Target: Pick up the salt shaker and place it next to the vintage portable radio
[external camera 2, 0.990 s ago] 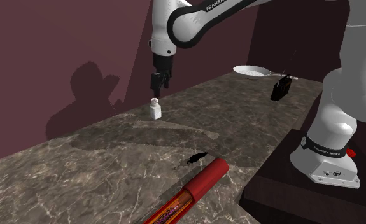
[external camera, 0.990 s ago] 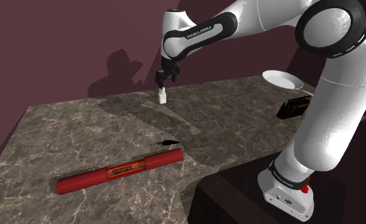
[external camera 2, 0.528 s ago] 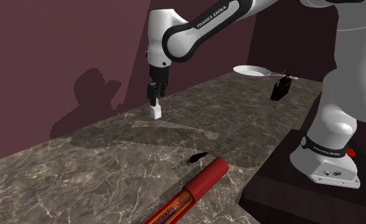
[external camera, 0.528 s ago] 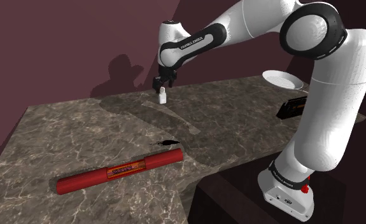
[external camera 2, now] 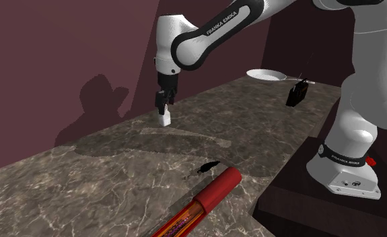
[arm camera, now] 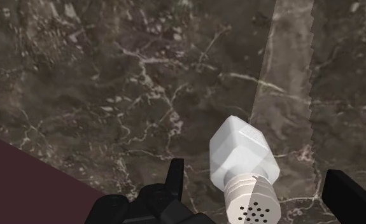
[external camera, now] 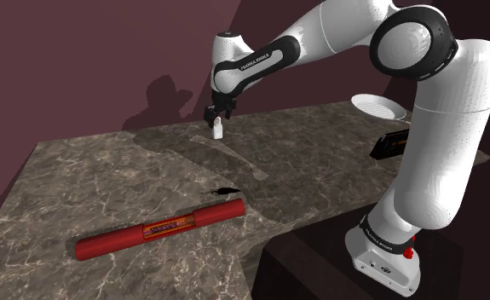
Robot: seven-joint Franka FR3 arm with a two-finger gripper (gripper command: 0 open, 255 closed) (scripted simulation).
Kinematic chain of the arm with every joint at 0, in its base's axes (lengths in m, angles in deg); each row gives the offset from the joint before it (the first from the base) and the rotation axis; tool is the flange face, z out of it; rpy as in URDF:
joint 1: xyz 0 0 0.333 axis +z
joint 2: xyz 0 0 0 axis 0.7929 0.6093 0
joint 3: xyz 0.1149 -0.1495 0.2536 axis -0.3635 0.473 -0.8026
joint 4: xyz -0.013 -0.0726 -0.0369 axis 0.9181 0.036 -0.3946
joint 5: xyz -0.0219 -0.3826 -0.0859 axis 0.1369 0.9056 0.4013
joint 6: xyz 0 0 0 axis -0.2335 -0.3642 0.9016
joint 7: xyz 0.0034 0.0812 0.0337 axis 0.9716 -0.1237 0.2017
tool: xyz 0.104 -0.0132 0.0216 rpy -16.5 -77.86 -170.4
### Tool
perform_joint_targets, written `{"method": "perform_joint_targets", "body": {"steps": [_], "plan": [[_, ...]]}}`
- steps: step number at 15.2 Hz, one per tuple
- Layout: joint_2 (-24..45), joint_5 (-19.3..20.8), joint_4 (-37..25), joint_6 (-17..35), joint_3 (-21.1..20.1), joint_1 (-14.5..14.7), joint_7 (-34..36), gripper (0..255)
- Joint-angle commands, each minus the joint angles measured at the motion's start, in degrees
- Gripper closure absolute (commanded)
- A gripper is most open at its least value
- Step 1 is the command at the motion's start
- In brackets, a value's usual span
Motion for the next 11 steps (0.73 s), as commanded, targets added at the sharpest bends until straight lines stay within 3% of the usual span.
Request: {"method": "perform_joint_targets", "body": {"steps": [1,2,11], "plan": [[0.01,0.00,-0.01,0.01,0.00,0.00,0.00,0],[0.01,0.00,-0.01,0.01,0.00,0.00,0.00,255],[0.01,0.00,-0.01,0.01,0.00,0.00,0.00,255]]}}
